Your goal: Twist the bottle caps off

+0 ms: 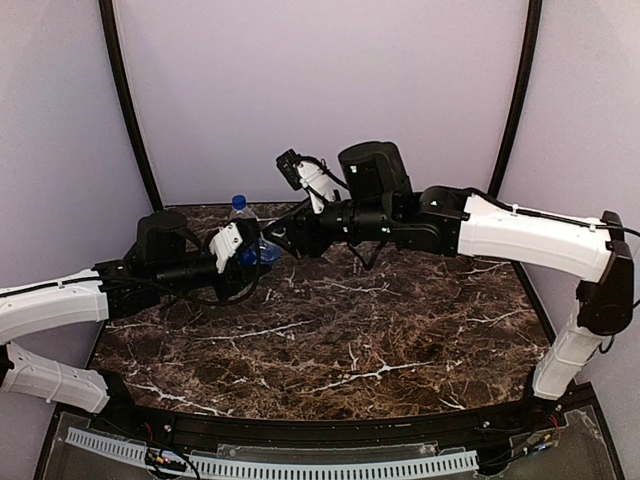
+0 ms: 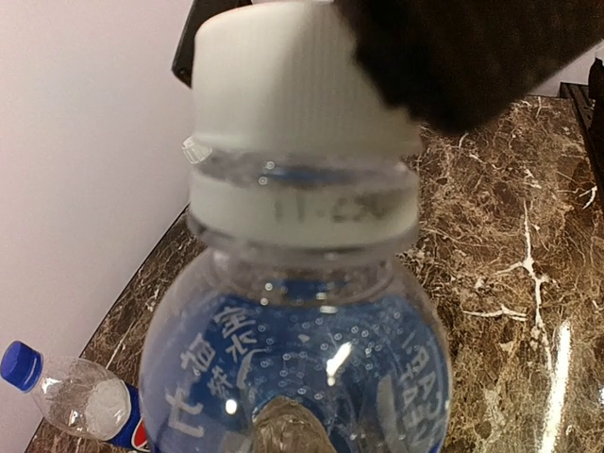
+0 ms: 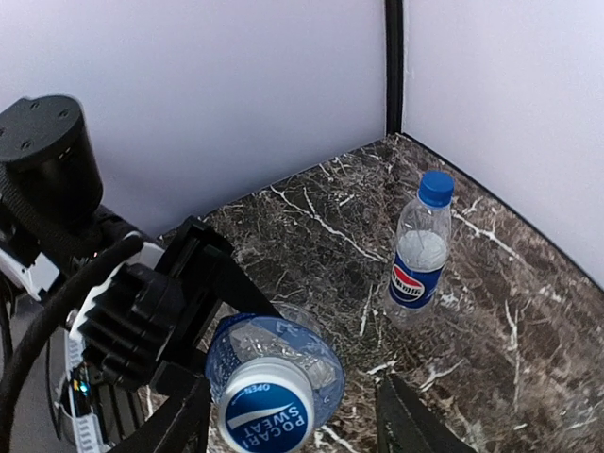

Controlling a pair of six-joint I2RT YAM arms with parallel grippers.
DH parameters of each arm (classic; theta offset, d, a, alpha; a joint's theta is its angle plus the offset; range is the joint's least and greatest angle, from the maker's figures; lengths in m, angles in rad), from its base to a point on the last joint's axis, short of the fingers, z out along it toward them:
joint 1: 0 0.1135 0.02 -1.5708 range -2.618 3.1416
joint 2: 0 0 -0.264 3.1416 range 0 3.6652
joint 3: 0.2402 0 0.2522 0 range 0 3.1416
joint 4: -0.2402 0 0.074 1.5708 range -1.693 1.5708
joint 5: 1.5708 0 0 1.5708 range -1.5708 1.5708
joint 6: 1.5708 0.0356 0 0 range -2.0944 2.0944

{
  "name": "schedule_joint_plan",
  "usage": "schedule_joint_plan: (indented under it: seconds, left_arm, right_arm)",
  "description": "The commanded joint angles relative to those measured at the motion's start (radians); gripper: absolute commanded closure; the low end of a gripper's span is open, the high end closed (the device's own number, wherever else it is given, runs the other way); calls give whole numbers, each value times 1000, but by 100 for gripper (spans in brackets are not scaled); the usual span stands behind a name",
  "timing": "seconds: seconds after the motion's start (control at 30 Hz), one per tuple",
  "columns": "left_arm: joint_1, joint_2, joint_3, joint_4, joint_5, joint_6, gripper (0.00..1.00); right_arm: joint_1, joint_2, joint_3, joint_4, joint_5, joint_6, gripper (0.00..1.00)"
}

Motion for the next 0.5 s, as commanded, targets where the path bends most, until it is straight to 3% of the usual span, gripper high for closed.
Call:
schedule_joint_plan:
  seconds: [0.0,0.2,0.3,0.47]
  left_arm:
    - [1,-8,-16,28,-12,-13,71]
    - [0,-8,-18,33,2,-2,71]
    - [1,-9,-18,33,13,8,71]
    - [2,-12,-3,-103,166,80,73]
  right_arm:
    - [3,37,50,35,13,70,48]
    - [-2,43,39,34,-10,61,78]
    - [-7,33,30,25,-66,15,100]
    - [-8,-15,-1,-112,-389,-362,100]
